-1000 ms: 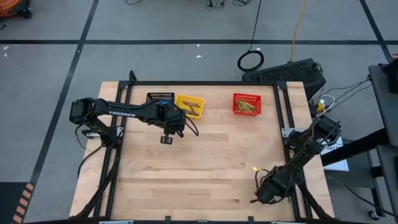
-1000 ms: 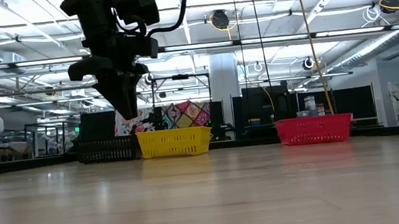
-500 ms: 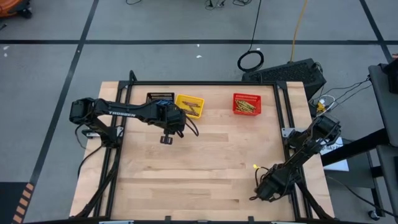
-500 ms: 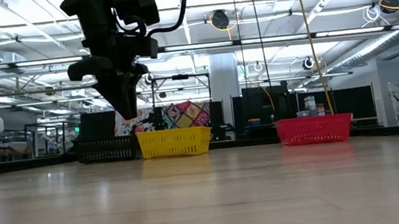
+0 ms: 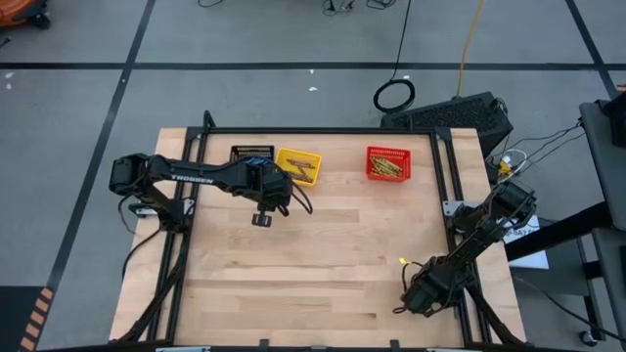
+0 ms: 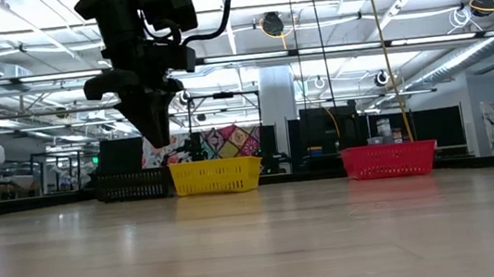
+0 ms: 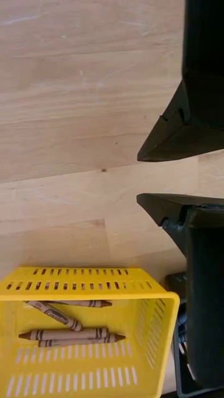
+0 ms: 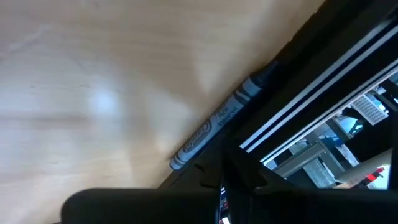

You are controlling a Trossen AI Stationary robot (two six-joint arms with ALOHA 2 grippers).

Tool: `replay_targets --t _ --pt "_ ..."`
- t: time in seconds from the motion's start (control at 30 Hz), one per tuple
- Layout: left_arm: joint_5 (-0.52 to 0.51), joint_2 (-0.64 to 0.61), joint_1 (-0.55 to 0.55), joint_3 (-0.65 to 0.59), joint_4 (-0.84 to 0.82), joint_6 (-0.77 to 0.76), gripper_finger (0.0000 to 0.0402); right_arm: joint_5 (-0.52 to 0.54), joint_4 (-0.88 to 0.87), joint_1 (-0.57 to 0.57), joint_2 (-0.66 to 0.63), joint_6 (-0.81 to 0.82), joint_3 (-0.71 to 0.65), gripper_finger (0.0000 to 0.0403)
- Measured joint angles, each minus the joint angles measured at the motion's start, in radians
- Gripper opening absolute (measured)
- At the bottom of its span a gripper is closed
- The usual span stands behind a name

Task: Sort crayons
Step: Put the blue crayon into the black bin

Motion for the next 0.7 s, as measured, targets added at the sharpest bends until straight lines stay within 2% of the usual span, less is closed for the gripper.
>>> replay_targets --t 0.53,0.7 --pt "0.0 0.0 0.0 0.0 0.0 0.0 0.0085 -0.033 0.083 -0.002 -0.001 0.021 -0.061 0.0" --pt "0.0 0.0 0.0 0.0 0.0 0.0 0.0085 -0.023 0.185 -0.001 -0.002 0.01 -0.08 0.0"
